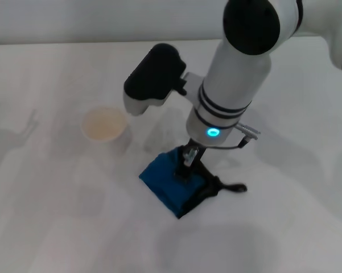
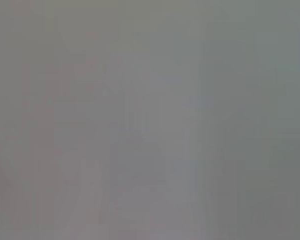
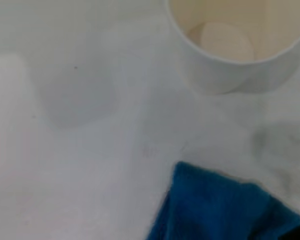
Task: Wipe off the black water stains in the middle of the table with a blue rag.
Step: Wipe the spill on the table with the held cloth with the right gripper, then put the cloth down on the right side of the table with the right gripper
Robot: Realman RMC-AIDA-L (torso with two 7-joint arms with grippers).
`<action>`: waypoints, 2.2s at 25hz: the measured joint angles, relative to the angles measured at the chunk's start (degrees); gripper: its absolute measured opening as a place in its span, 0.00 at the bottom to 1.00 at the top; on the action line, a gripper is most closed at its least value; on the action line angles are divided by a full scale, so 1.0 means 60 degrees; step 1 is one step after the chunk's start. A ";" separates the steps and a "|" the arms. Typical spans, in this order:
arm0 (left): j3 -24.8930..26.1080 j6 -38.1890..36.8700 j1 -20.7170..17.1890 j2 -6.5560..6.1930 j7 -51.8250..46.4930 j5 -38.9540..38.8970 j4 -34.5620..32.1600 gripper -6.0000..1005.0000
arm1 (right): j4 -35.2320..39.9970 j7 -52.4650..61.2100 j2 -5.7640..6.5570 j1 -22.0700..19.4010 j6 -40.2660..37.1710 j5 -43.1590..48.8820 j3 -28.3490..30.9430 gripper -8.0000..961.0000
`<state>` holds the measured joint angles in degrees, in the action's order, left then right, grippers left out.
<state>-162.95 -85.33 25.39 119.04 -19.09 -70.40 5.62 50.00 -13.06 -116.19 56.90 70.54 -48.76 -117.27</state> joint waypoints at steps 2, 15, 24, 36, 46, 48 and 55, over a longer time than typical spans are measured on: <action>0.0000 0.0007 0.0001 -0.0005 0.0060 -0.0001 -0.0027 0.89 | -0.0177 0.0159 0.0001 0.0004 -0.0251 0.0268 0.0102 0.07; 0.0000 0.0022 0.0012 0.0009 0.0091 -0.0017 -0.0027 0.89 | -0.1242 0.1101 0.0032 -0.0004 -0.0997 0.2692 0.1522 0.08; 0.0000 0.0029 -0.0031 0.0001 0.0091 -0.0066 -0.0021 0.89 | -0.0943 0.0921 0.0113 -0.0268 -0.0451 0.3408 0.2736 0.08; -0.0001 0.0046 0.0051 -0.0036 0.0091 -0.0089 0.0049 0.89 | -0.0163 0.0119 0.0206 -0.1441 0.0759 0.4993 0.5177 0.08; -0.0001 0.0244 0.0311 -0.0061 0.0091 -0.0089 0.0099 0.89 | -0.0200 -0.0427 0.0354 -0.2387 0.1148 0.5944 0.7087 0.08; -0.0001 0.0266 0.0347 -0.0062 0.0091 -0.0088 0.0105 0.89 | -0.0156 -0.0467 0.0366 -0.2528 0.1149 0.5923 0.7131 0.08; 0.0000 0.0330 0.0549 -0.0059 0.0091 -0.0087 0.0231 0.89 | 0.0057 -0.1237 0.0154 -0.2615 0.1138 0.5722 0.7760 0.08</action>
<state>-162.95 -83.35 28.68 118.69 -18.54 -70.92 7.00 50.34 -20.48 -115.27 41.22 77.37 -14.43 -70.71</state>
